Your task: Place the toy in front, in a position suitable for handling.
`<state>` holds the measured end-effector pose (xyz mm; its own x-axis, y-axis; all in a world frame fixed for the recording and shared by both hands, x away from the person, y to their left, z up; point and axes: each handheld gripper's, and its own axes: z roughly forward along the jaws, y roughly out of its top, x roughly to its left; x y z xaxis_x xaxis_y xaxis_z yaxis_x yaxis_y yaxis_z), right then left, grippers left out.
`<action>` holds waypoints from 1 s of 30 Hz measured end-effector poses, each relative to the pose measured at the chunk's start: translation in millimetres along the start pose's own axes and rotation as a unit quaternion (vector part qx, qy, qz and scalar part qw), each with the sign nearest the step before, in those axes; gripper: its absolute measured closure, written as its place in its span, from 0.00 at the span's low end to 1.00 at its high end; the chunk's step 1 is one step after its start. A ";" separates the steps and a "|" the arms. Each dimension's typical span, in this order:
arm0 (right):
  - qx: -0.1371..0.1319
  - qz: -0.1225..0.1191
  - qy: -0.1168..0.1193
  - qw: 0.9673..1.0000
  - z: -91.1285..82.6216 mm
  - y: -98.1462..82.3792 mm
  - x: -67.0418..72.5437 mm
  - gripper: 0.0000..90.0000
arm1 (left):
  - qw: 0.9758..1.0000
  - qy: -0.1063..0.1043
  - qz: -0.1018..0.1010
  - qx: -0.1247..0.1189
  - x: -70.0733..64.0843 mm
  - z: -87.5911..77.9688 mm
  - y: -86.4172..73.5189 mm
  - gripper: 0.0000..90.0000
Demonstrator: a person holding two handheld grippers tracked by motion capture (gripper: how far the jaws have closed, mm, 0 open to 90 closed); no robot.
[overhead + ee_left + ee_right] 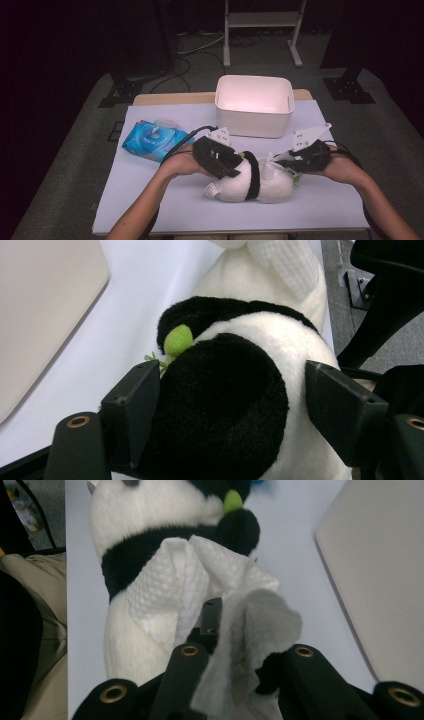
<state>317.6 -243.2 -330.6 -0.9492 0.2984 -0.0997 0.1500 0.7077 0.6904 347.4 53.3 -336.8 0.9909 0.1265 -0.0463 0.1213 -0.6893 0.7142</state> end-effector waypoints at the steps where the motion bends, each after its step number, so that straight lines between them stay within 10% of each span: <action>1: -0.002 0.010 -0.001 1.000 -1.4 -4.9 -0.6 0.87 | 1.000 0.000 0.000 0.000 0.2 0.1 0.3 0.28; 18: -0.021 0.038 -0.011 0.999 -14.5 -28.2 -0.1 0.87 | 1.000 -0.003 0.004 -0.002 -0.3 -0.4 -0.4 0.28; 30: -0.013 -0.026 0.013 0.999 13.3 18.4 11.0 0.87 | 1.000 0.000 0.007 0.005 -2.4 1.0 1.4 0.27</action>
<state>313.6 -218.4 -328.6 -0.9628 0.2436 -0.1172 0.0928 0.7052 0.7030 345.2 51.4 -336.3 0.9925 0.1165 -0.0358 0.1075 -0.6980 0.7080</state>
